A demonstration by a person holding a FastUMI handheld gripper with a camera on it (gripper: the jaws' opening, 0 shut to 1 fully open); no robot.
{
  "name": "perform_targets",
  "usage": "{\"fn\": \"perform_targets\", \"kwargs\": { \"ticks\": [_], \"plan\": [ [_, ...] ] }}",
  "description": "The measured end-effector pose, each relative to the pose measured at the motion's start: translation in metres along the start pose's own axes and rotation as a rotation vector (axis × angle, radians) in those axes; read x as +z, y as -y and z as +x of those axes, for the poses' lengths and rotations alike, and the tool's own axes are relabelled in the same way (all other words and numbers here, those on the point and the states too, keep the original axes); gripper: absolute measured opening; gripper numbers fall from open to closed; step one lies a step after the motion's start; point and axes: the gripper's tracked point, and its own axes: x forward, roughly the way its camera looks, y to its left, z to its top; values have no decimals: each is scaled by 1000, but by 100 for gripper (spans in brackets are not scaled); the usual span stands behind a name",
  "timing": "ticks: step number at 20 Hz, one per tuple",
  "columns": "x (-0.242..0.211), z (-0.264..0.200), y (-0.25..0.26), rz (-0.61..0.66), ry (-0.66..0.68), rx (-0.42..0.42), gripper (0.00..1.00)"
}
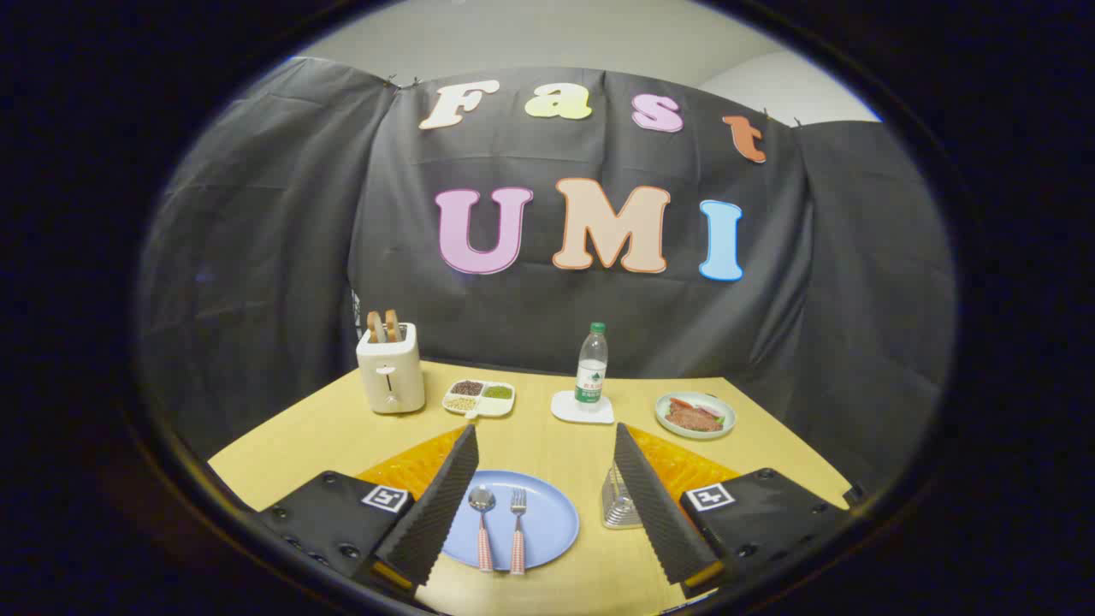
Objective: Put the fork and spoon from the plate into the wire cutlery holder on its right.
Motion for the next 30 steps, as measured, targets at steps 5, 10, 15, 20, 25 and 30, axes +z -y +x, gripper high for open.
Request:
{"fn": "perform_targets", "kwargs": {
  "ticks": [5, 10, 15, 20, 25, 30],
  "plan": [
    [-9, 3, 0, -26, -18, 1, 100],
    [-13, 11, -1, -32, -23, -3, 100],
    [-16, 15, -7, -29, -39, 11, 100],
    [-33, 15, -9, -23, -77, 17, 100],
    [-65, 26, -9, -5, -136, 31, 100],
    [-108, 39, -21, 2, -209, 77, 100]
  ]
}}
